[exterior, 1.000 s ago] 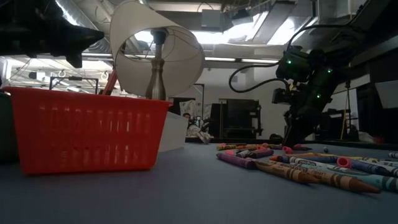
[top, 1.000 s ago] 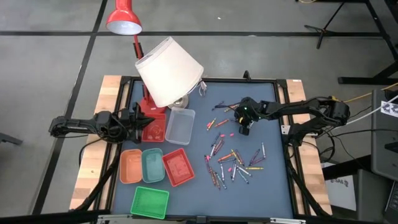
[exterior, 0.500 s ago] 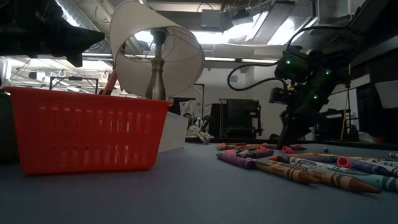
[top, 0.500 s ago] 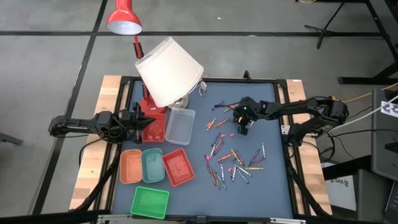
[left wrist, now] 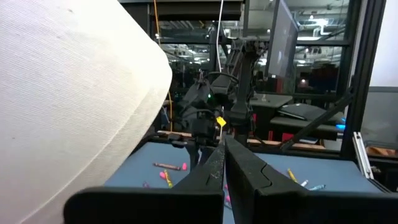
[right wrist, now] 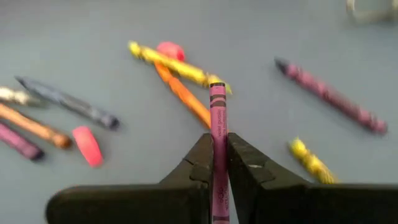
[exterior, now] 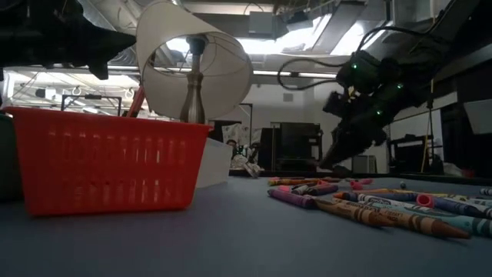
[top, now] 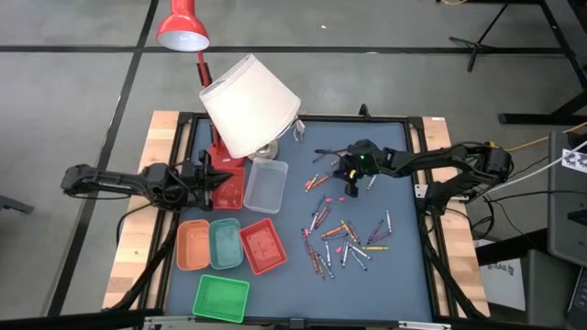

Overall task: Sort crayons
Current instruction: Put the violet crayon into the black bin

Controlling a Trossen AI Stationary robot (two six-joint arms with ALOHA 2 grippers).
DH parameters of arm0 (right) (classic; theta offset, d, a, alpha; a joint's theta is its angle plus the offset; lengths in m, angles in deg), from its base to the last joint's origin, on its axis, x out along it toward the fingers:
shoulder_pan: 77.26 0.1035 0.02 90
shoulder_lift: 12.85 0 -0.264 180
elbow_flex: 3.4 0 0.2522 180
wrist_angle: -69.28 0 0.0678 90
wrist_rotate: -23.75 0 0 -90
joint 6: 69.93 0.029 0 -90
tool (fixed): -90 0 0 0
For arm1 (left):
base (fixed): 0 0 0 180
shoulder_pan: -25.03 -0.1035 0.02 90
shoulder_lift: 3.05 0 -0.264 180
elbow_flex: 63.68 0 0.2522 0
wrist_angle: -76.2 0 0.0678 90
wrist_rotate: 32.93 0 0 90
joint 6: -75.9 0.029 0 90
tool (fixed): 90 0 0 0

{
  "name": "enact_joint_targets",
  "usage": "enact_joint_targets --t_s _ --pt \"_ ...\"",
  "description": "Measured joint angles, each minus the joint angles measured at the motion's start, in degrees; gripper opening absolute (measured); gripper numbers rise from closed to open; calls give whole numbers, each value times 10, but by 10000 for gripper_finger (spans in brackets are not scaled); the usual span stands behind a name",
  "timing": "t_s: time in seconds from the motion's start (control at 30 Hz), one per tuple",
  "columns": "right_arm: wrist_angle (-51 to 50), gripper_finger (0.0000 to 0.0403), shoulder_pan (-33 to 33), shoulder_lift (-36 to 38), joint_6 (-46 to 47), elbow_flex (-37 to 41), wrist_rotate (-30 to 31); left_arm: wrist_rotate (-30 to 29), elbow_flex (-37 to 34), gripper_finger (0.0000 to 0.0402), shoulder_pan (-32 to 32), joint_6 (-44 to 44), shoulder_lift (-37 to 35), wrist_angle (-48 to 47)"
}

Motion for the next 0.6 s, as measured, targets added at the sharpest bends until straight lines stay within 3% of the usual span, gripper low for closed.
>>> enact_joint_targets --t_s 0.6 --pt "246 30 0 1 0 -1 -76 0 3 0 0 -5 216 221"
